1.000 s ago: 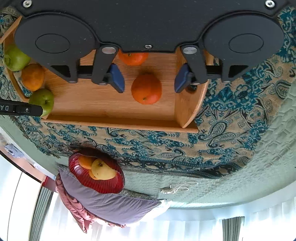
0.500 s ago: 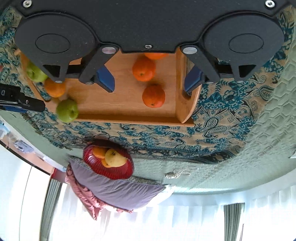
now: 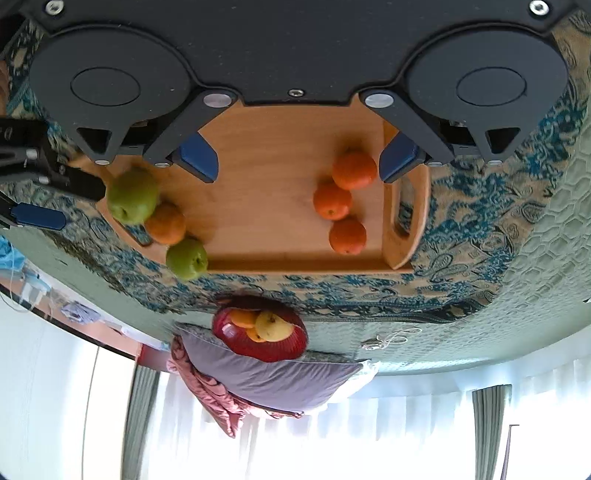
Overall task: Organize fruits
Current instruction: 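Open the right gripper to release the green apple on the tray while the left gripper moves back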
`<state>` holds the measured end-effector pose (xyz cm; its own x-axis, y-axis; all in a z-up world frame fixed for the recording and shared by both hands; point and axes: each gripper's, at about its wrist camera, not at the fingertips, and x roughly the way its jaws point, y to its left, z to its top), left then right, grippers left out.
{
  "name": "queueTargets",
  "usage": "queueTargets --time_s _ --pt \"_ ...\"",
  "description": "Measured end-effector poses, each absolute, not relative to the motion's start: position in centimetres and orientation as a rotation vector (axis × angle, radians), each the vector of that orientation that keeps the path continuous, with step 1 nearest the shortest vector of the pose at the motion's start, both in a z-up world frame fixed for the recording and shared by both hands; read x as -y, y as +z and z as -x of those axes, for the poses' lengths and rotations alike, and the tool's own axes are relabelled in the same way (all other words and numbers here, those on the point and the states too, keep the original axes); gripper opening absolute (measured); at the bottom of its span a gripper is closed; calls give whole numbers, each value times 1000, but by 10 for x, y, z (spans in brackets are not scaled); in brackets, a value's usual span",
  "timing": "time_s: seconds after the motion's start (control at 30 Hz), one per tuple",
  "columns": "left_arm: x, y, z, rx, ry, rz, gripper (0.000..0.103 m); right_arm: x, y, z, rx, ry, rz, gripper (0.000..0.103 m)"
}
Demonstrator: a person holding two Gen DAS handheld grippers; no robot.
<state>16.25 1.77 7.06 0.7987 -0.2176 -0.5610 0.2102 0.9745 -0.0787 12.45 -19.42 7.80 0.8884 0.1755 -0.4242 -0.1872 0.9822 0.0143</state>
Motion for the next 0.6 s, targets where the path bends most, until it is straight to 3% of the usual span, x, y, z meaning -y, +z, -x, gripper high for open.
queueTargets --time_s 0.6 --pt "8 33 -120 -651 -273 0 100 160 27 -40 -422 268 137 99"
